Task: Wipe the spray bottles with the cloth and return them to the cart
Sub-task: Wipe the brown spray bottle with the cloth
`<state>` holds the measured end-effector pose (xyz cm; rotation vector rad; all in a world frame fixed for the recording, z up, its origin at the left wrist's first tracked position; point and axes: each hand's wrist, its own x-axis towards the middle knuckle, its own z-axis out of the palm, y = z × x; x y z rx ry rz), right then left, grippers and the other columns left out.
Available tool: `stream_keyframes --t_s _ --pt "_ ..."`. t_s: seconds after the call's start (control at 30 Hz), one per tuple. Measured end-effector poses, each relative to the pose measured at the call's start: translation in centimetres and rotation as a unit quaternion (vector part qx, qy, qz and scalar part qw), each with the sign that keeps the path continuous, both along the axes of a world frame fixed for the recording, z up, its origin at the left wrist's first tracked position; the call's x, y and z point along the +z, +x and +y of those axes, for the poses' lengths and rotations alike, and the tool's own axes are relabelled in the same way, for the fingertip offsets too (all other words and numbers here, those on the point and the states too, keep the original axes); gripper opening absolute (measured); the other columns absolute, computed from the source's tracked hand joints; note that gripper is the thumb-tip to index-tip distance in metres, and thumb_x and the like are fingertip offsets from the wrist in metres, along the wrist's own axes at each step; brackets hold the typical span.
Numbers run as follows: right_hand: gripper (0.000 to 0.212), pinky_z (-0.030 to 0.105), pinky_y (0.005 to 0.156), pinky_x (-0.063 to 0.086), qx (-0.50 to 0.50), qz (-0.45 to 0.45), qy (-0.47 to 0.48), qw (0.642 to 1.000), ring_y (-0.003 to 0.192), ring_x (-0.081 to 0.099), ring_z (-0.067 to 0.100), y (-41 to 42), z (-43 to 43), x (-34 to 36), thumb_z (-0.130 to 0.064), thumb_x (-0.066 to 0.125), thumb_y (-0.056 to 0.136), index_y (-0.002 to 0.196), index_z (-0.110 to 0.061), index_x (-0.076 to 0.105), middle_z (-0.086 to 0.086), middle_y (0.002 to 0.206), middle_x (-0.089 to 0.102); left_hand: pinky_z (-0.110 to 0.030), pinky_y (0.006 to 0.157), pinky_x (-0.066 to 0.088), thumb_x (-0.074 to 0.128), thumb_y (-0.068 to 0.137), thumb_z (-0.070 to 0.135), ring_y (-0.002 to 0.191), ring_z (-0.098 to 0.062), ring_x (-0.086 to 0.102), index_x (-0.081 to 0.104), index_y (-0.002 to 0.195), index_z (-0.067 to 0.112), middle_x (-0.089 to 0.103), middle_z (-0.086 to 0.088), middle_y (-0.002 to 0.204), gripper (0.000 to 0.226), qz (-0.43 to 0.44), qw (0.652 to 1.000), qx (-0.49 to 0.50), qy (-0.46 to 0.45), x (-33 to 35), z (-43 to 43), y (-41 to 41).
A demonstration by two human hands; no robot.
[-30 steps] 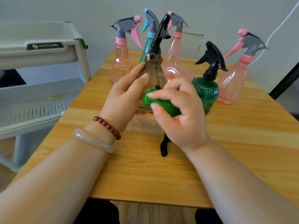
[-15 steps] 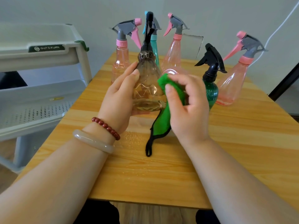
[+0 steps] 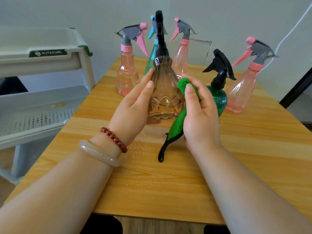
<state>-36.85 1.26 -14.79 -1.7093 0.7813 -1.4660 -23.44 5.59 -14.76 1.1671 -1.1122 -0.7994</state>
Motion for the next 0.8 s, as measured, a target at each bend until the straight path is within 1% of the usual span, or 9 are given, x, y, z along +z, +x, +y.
stream_keyframes --t_s 0.07,0.13,0.23,0.33,0.43,0.53,0.6,0.67,0.8 --pt "0.024 0.019 0.105 0.041 0.006 0.016 -0.016 1.0 0.12 0.053 -0.004 0.1 0.2 -0.1 -0.025 0.047 0.103 0.124 -0.031 0.057 -0.017 0.123 0.061 -0.052 0.091 0.054 0.049 0.089 0.055 0.116 -0.018 0.064 0.039 0.14 0.053 0.061 0.008 0.133 0.052 0.028 0.999 -0.034 0.004 0.0 0.1 -0.2" --pt "0.027 0.011 0.098 0.04 0.028 0.023 -0.056 0.998 0.116 0.053 -0.007 0.2 0.6 -0.2 -0.018 0.049 0.101 0.129 -0.018 0.052 -0.015 0.123 0.058 -0.052 0.094 0.053 0.053 0.09 0.049 0.117 -0.019 0.063 0.041 0.138 0.048 0.062 0.008 0.132 0.049 0.053 0.998 -0.038 -0.018 0.2 0.2 -0.1" --pt "0.029 0.026 0.106 0.042 0.081 0.027 -0.113 0.99 0.13 0.051 0.009 0.2 1.1 -0.4 -0.013 0.054 0.098 0.126 -0.005 0.05 0.007 0.141 0.052 -0.056 0.09 0.054 0.055 0.091 0.046 0.117 -0.027 0.063 0.05 0.135 0.046 0.058 0.004 0.137 0.045 0.125 0.992 -0.018 -0.018 0.4 0.3 0.3" --pt "0.026 0.05 0.116 0.031 0.1 0.1 -0.218 0.966 0.141 0.041 0.024 0.0 1.0 -0.4 -0.013 0.061 0.092 0.118 -0.009 0.058 0.009 0.144 0.048 -0.057 0.091 0.053 0.055 0.089 0.047 0.123 -0.025 0.06 0.051 0.136 0.045 0.053 0.006 0.143 0.047 0.162 0.986 -0.024 -0.01 0.3 0.4 0.6" --pt "0.025 0.044 0.117 0.032 0.065 0.136 -0.291 0.945 0.139 0.041 0.034 -0.1 0.6 -0.3 -0.015 0.068 0.088 0.113 -0.011 0.066 0.017 0.139 0.053 -0.055 0.103 0.046 0.056 0.085 0.051 0.13 -0.02 0.053 0.053 0.135 0.044 0.056 0.01 0.141 0.051 0.115 0.993 -0.023 -0.027 0.2 0.4 0.3" --pt "0.025 0.026 0.107 0.041 -0.048 0.093 -0.238 0.966 0.123 0.054 0.014 0.1 0.3 -0.4 -0.019 0.066 0.091 0.114 -0.009 0.07 0.008 0.125 0.062 -0.056 0.103 0.045 0.056 0.082 0.054 0.129 -0.021 0.054 0.053 0.132 0.049 0.057 0.008 0.139 0.05 0.072 0.997 -0.014 -0.027 -0.1 0.3 0.1" --pt "0.024 0.026 0.104 0.044 -0.082 0.056 -0.163 0.982 0.119 0.056 0.01 0.1 0.1 -0.4 -0.021 0.065 0.092 0.115 -0.012 0.07 0.003 0.121 0.064 -0.055 0.101 0.046 0.056 0.084 0.054 0.128 -0.018 0.055 0.051 0.133 0.05 0.057 0.011 0.139 0.05 0.042 0.999 -0.018 -0.023 -0.2 0.3 -0.1" --pt "0.024 0.03 0.106 0.043 -0.044 0.062 -0.142 0.987 0.122 0.054 0.01 -0.1 0.1 -0.4 -0.023 0.065 0.091 0.114 -0.016 0.07 0.001 0.124 0.062 -0.054 0.099 0.049 0.056 0.088 0.05 0.128 -0.015 0.055 0.051 0.135 0.048 0.058 0.014 0.137 0.047 0.031 0.999 -0.018 -0.024 -0.3 0.3 -0.1" --pt "0.022 0.035 0.111 0.038 0.035 0.122 -0.208 0.97 0.13 0.047 0.011 -0.6 0.5 0.0 -0.026 0.066 0.088 0.11 -0.024 0.069 -0.001 0.135 0.054 -0.049 0.098 0.052 0.049 0.102 0.028 0.122 -0.01 0.059 0.055 0.132 0.041 0.063 0.018 0.127 0.034 0.044 0.998 -0.002 -0.047 0.0 0.4 0.0"
